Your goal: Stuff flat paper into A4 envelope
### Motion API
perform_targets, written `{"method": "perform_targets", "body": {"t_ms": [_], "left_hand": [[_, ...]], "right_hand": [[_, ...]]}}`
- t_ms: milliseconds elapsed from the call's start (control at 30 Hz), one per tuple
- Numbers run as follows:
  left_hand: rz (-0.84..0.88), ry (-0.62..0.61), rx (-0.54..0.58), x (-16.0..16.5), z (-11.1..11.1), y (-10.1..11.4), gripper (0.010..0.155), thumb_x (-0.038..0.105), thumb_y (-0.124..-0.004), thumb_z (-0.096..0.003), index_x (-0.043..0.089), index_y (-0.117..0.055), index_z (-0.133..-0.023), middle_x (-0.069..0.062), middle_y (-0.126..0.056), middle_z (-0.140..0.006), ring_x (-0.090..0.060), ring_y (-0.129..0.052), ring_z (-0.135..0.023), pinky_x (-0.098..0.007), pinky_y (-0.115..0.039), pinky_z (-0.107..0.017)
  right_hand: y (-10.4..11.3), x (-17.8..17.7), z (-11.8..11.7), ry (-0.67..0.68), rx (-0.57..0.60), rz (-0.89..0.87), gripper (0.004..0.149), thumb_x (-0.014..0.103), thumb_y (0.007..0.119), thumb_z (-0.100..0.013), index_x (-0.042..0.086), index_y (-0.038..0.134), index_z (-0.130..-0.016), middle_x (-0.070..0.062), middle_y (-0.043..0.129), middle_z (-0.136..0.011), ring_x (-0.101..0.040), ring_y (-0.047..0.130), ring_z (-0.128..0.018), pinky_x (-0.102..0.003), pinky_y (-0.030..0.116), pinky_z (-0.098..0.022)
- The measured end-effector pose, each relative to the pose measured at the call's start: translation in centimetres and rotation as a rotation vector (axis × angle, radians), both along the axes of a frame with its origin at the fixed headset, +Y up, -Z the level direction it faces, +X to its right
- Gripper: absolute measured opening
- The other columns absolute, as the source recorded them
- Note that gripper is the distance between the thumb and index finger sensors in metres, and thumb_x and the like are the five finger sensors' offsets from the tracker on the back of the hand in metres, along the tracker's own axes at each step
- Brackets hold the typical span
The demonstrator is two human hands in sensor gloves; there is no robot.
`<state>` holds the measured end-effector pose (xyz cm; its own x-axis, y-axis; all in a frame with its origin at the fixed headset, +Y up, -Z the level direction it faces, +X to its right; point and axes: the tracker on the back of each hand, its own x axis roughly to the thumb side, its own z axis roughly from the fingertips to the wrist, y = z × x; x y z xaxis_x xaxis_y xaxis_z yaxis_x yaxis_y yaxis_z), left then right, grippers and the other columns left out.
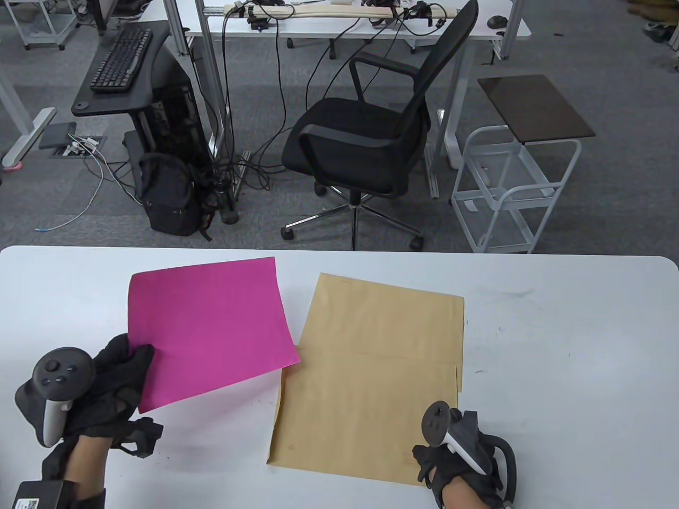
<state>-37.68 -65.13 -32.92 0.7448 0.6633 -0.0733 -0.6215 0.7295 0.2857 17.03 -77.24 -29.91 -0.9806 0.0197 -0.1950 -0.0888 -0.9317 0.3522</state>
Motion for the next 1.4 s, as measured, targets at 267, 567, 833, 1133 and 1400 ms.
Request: {"method": "perform_targets", "body": {"t_ms": [267,567,833,1133,1400], "left_hand": [[-0.204,0.068,0.075,1.0,0.6,0.7,0.043,0.043,-0.083,-0.044,0.025,-0.088,-0.082,0.014,-0.105,-0.041,-0.013,-0.111,-0.026,-0.047,-0.093,-0.048],[-0.117,0.043,0.013,0.5,-0.1,-0.6,0.043,0.043,-0.083,-0.0441,0.025,-0.088,-0.083,0.014,-0.105,-0.042,-0.013,-0.111,-0.027,-0.048,-0.093,-0.049],[-0.056,0.022,-0.04,-0.6,-0.6,-1.6,0.043,0.043,-0.083,-0.044,0.025,-0.088,-0.082,0.014,-0.105,-0.042,-0.013,-0.111,-0.027,-0.048,-0.092,-0.049],[-0.029,-0.029,-0.103,-1.9,-1.2,-2.5,0.043,0.043,-0.083,-0.0436,0.025,-0.089,-0.082,0.014,-0.105,-0.042,-0.013,-0.111,-0.026,-0.047,-0.092,-0.049],[0.012,-0.128,-0.159,-3.0,-1.6,-3.4,0.043,0.043,-0.084,-0.0433,0.025,-0.089,-0.082,0.013,-0.106,-0.04,-0.013,-0.111,-0.025,-0.046,-0.093,-0.049]], "right_hand": [[0.0,-0.1,0.0,-0.003,-0.016,-0.001,0.073,0.059,0.078,-0.048,0.035,0.047,-0.109,-0.004,0.04,-0.111,-0.038,0.055,-0.101,-0.063,0.056,-0.067],[0.0,-0.1,0.0,0.0,-0.021,-0.001,0.073,0.058,0.078,-0.048,0.035,0.047,-0.109,-0.004,0.039,-0.111,-0.039,0.055,-0.101,-0.063,0.056,-0.067],[0.0,-0.1,0.0,-0.002,-0.024,-0.001,0.073,0.058,0.078,-0.048,0.035,0.046,-0.109,-0.004,0.039,-0.111,-0.039,0.054,-0.102,-0.063,0.056,-0.067],[0.0,-0.1,0.1,-0.004,-0.029,-0.001,0.073,0.058,0.077,-0.048,0.035,0.046,-0.11,-0.004,0.038,-0.111,-0.039,0.054,-0.102,-0.064,0.056,-0.067],[0.0,-0.1,0.1,-0.006,-0.033,0.0,0.073,0.058,0.077,-0.048,0.035,0.045,-0.11,-0.004,0.038,-0.112,-0.039,0.054,-0.102,-0.064,0.056,-0.067]]}}
